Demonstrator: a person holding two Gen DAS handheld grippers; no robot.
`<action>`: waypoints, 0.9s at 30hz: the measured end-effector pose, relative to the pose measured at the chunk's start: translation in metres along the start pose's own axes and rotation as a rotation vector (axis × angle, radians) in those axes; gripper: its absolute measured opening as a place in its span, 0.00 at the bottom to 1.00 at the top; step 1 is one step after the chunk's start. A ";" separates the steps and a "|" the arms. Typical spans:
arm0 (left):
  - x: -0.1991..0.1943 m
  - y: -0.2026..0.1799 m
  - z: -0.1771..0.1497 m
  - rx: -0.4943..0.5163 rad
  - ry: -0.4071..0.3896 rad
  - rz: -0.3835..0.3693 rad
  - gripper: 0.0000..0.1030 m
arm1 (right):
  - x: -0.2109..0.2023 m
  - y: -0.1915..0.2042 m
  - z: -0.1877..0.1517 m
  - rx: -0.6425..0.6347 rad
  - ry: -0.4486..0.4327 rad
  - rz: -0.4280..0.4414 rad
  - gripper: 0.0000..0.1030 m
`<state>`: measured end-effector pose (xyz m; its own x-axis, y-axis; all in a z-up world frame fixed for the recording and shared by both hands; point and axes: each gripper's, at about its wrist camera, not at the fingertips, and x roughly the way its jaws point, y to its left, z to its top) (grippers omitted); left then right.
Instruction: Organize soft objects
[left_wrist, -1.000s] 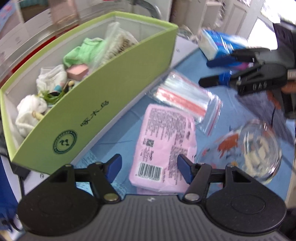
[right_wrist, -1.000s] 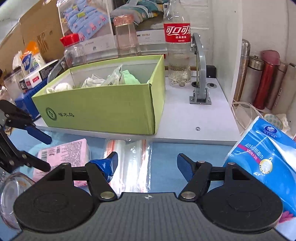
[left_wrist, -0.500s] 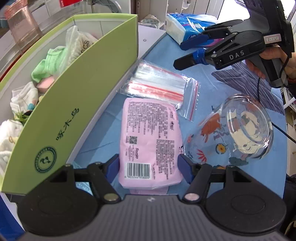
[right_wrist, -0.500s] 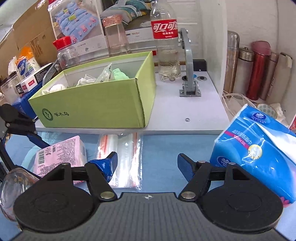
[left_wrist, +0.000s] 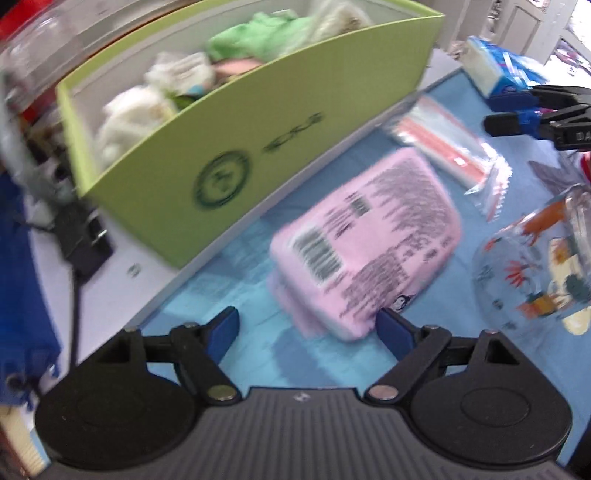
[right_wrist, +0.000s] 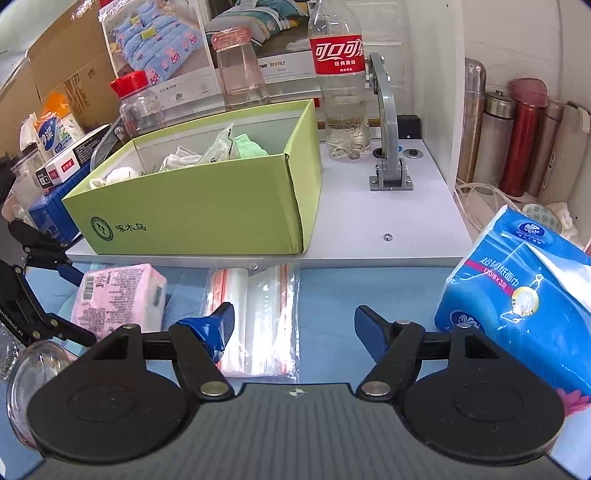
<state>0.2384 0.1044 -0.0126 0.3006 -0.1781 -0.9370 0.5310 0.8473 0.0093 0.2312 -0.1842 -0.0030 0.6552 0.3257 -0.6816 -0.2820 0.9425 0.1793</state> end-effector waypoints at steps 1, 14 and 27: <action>-0.001 0.006 -0.006 -0.013 0.008 0.017 0.86 | 0.000 0.000 0.000 0.003 0.003 0.001 0.56; -0.035 0.021 -0.030 -0.172 -0.093 -0.030 0.88 | 0.039 0.038 0.012 -0.069 0.059 0.041 0.56; -0.018 -0.017 0.016 -0.279 -0.122 -0.102 0.90 | 0.028 0.012 -0.008 -0.037 0.041 -0.119 0.58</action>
<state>0.2369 0.0847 0.0095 0.3583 -0.3137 -0.8794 0.3310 0.9234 -0.1945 0.2408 -0.1646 -0.0261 0.6563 0.2076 -0.7254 -0.2304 0.9706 0.0694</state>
